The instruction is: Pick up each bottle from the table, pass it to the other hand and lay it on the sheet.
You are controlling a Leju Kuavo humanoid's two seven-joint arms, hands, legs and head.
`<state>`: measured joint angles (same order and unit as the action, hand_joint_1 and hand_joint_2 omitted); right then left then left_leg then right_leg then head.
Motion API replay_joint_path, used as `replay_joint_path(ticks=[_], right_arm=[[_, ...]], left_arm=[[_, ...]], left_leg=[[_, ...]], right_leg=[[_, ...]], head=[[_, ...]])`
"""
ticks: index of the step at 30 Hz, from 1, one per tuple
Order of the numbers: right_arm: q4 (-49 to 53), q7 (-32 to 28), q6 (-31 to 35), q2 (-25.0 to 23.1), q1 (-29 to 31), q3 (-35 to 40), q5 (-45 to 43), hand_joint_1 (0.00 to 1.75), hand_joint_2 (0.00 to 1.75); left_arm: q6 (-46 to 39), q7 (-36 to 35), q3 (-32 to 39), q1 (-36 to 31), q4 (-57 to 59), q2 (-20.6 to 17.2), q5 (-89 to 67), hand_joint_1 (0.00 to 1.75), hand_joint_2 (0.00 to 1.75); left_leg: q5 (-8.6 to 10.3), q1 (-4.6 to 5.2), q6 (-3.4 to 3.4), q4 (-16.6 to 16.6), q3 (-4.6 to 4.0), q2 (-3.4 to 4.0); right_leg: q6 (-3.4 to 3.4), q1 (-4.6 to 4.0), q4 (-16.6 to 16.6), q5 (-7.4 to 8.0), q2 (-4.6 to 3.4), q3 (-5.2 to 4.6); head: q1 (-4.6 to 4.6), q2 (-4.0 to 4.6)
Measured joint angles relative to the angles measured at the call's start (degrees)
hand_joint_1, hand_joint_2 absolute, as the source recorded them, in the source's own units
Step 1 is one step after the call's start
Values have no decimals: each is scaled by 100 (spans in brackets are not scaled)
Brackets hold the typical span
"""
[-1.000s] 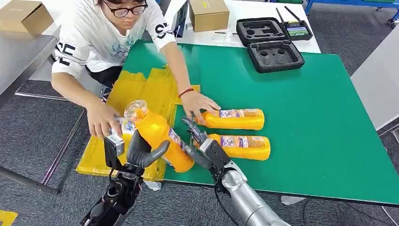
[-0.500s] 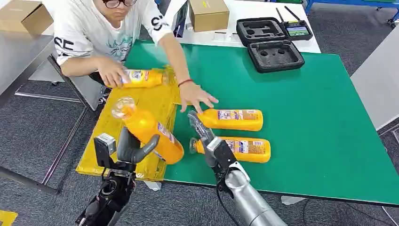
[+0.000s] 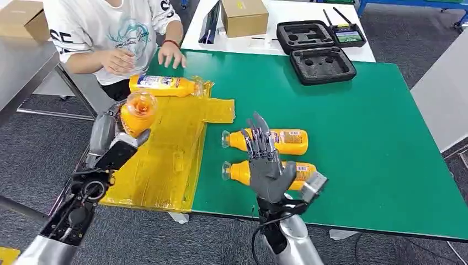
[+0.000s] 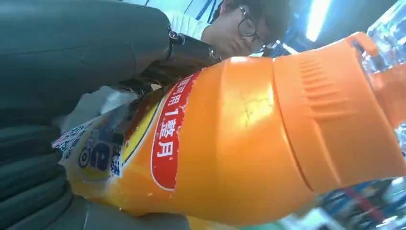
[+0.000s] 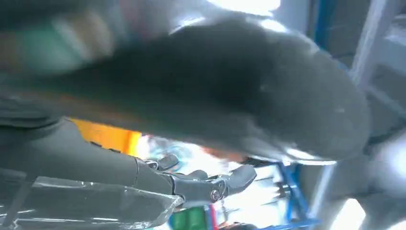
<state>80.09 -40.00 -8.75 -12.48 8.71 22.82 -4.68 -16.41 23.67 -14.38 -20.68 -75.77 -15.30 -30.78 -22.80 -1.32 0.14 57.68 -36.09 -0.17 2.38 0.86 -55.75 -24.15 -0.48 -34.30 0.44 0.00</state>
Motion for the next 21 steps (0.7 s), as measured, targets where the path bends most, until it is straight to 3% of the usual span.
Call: replay_joint_path(ticks=[8,16,21], right_arm=[[924,0,43,-179,-408,24,201,0,175],[933,0,118,-216,-276,179,-63,0,175],[854,0,114,-227,-250,188,-111,0,175]], left_arm=[[834,-472,-567,-693,1013,-491,-1345,175,175],[1949,-581,-1512,-1724,2315,-409,-1920,175,175],[2072,-583,-1836,-2096,2834,-273,-1955,175,175]], left_leg=[[0,0,0,0,-3,-2],[5,1,2,1,-1,-5],[4,1,2,1,-2,-1]], right_leg=[[-1,1,0,-1,1,0],[-4,1,0,7,2,3],[-4,1,-1,6,0,1]], head=[[0,0],[0,0],[0,0]])
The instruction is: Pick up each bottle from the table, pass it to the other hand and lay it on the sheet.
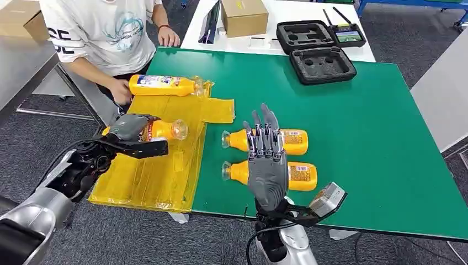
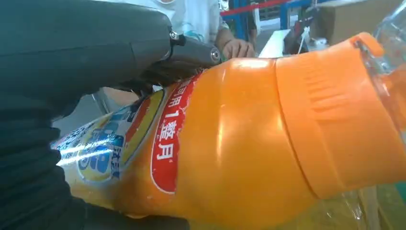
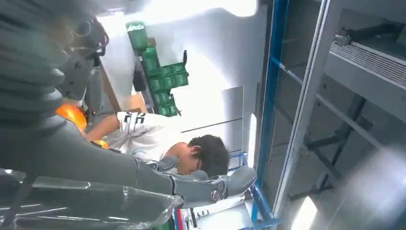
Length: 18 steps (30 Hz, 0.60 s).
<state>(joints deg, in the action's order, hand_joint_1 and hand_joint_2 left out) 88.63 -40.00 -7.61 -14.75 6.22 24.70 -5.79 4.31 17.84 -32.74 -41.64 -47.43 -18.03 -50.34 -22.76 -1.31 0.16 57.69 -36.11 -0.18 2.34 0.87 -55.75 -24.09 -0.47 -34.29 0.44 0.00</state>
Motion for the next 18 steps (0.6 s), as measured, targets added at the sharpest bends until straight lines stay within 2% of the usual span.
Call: replay_joint_path(ticks=[5,18], right_arm=[[-164,2,-243,0,-6,-13,-107,0,175],[-693,2,-234,-2,93,-28,-26,0,175]], left_arm=[[50,0,-264,-202,413,59,-192,175,175],[483,151,-872,-198,1008,77,-498,175,175]], left_leg=[[-1,-1,0,0,-2,0],[-1,-1,0,-1,-2,-2]], right_leg=[[-2,-2,0,-2,0,-2],[-2,-2,0,-2,0,3]], head=[[0,0],[0,0]])
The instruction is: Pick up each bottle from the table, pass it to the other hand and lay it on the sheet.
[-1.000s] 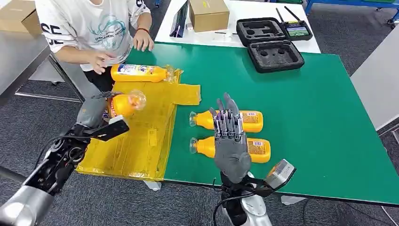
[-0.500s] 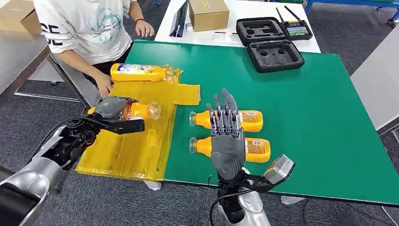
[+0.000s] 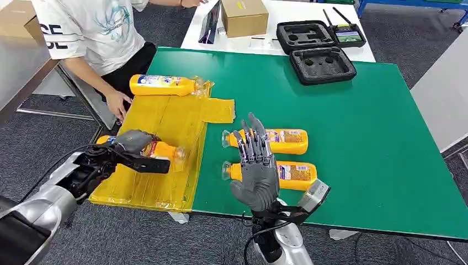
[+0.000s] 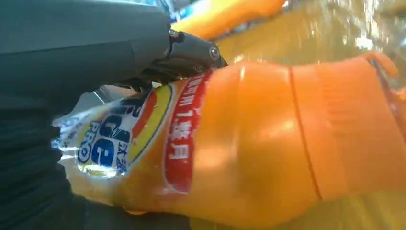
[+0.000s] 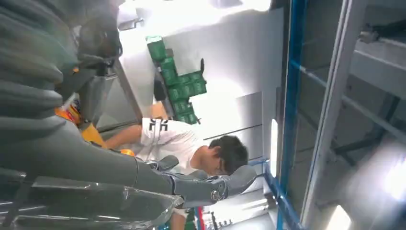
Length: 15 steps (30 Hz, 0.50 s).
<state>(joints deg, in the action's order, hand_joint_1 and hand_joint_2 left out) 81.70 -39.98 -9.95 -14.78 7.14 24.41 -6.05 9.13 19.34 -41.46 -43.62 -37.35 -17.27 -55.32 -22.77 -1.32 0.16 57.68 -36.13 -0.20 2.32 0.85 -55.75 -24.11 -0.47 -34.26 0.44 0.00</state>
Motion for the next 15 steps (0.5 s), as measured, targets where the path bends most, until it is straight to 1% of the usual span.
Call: replay_joint_path(ticks=[8,9,10,11,12,13,15], right_arm=[[-304,0,81,4,178,120,-70,0,175],[-332,0,81,4,189,131,-83,0,175],[-357,0,81,4,199,135,-92,0,175],[-387,0,89,4,217,140,-96,0,175],[-416,0,114,7,235,149,-96,0,175],[-440,0,120,9,252,157,-94,0,175],[-494,0,140,13,283,188,-94,0,175]], left_arm=[[0,87,-105,31,188,39,41,175,175],[11,98,-105,32,199,44,61,154,175],[20,105,-105,32,219,46,72,119,175],[35,142,-105,32,232,48,90,49,175],[61,182,-105,32,240,48,114,5,175],[103,221,-105,31,258,50,149,0,0],[297,375,-105,22,290,55,282,0,0]], left_leg=[[-2,0,-3,-3,20,-4],[-2,0,-3,-3,23,-4],[-2,0,-3,-3,25,-4],[-2,0,-3,-3,28,-4],[-2,0,-3,-3,30,-4],[-2,1,-3,-3,34,-4],[-2,1,-3,-3,39,-4]], right_leg=[[-1,0,0,-3,9,25],[-1,0,0,-3,9,29],[-1,0,1,-3,9,32],[-1,0,1,-3,9,34],[-1,1,1,-3,9,37],[-1,1,1,-3,9,39],[-1,1,1,-3,9,44]], head=[[0,0],[0,0],[0,0],[0,0],[0,0],[0,2],[0,0]])
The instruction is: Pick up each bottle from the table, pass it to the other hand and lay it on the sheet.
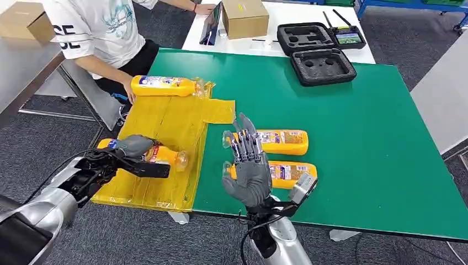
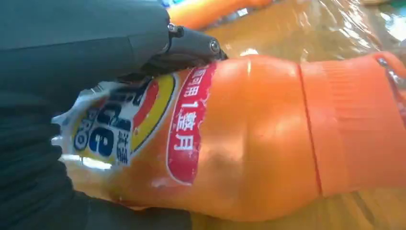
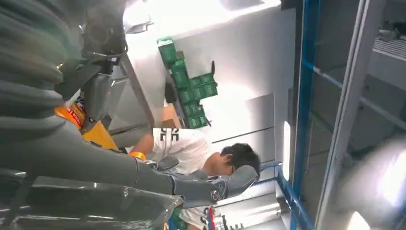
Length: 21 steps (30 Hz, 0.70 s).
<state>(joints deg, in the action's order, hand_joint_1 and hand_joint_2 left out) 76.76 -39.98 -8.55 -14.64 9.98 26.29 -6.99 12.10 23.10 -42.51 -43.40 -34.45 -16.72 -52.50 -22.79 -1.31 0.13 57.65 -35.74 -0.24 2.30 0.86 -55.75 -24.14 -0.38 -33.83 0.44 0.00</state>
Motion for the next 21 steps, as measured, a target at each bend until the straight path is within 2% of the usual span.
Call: replay_joint_path(ticks=[5,11,21], right_arm=[[-138,0,118,9,89,96,11,0,175],[-304,0,227,31,198,199,22,0,175],[-542,0,339,90,270,339,33,0,175]], left_arm=[[494,457,33,-9,29,2,522,0,0],[807,643,127,-23,29,2,967,0,0],[750,846,474,129,18,13,1725,0,0]], left_leg=[[0,-1,0,0,4,-1],[0,-1,0,-1,10,-1],[0,-1,0,-1,10,0]], right_leg=[[0,-1,-1,0,0,5],[0,-1,-1,0,0,9],[0,-1,-1,0,0,8]], head=[[-2,0],[0,0],[0,0]])
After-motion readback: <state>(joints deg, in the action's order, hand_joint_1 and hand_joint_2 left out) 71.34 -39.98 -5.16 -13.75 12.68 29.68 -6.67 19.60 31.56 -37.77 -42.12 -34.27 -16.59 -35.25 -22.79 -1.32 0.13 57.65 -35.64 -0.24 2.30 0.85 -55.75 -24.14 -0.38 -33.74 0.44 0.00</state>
